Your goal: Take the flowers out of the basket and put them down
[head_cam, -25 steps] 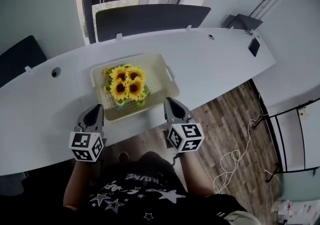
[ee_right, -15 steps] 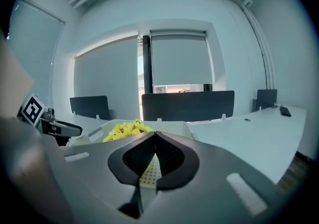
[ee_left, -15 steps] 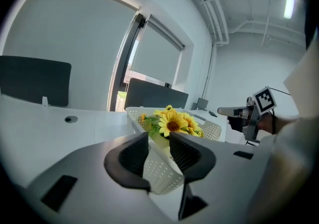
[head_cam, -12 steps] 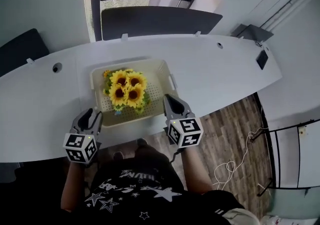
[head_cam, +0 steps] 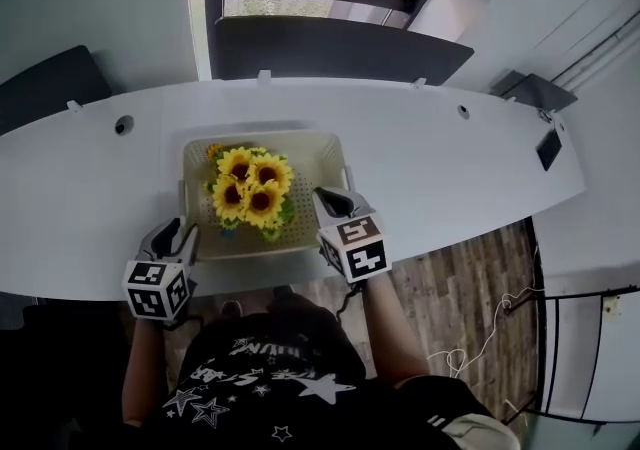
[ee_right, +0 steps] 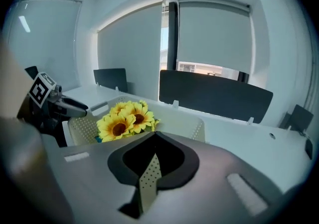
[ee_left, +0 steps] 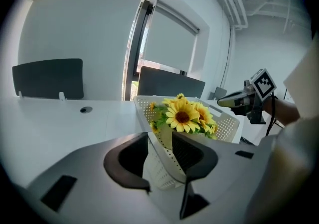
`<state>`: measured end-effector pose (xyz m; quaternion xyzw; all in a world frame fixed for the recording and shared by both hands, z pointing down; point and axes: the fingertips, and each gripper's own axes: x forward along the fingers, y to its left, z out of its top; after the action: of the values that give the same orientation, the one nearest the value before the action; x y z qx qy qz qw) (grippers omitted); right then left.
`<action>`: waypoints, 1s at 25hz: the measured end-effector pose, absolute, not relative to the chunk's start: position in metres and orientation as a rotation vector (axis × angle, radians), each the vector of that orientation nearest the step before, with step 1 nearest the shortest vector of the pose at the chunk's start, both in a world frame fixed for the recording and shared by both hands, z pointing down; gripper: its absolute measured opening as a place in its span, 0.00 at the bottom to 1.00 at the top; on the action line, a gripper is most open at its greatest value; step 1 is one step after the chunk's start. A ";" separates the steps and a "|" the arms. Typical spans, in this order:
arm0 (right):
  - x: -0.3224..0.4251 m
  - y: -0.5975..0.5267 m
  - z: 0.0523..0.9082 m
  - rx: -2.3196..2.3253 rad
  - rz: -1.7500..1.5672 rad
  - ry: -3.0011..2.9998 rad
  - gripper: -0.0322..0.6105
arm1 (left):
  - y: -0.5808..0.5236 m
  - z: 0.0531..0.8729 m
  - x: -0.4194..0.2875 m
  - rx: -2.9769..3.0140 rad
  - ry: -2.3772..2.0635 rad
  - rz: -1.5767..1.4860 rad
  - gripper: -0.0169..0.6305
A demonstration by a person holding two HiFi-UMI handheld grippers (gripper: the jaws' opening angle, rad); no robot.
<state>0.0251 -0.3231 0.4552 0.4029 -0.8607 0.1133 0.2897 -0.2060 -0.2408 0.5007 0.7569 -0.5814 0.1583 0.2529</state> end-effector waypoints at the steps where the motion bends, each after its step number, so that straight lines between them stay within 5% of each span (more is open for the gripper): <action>1: 0.022 -0.325 0.458 1.030 0.299 -2.288 0.05 | -0.241 0.502 -0.206 2.043 -1.580 0.447 0.26; 25: -0.031 -0.337 0.555 0.451 0.099 -1.958 0.05 | -0.235 0.515 -0.202 1.945 -1.621 0.486 0.21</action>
<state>-0.0306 -0.3374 0.5552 0.1894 -0.8220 0.0415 0.5355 -0.2022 -0.2352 0.5152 0.7247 -0.6039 0.1811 0.2779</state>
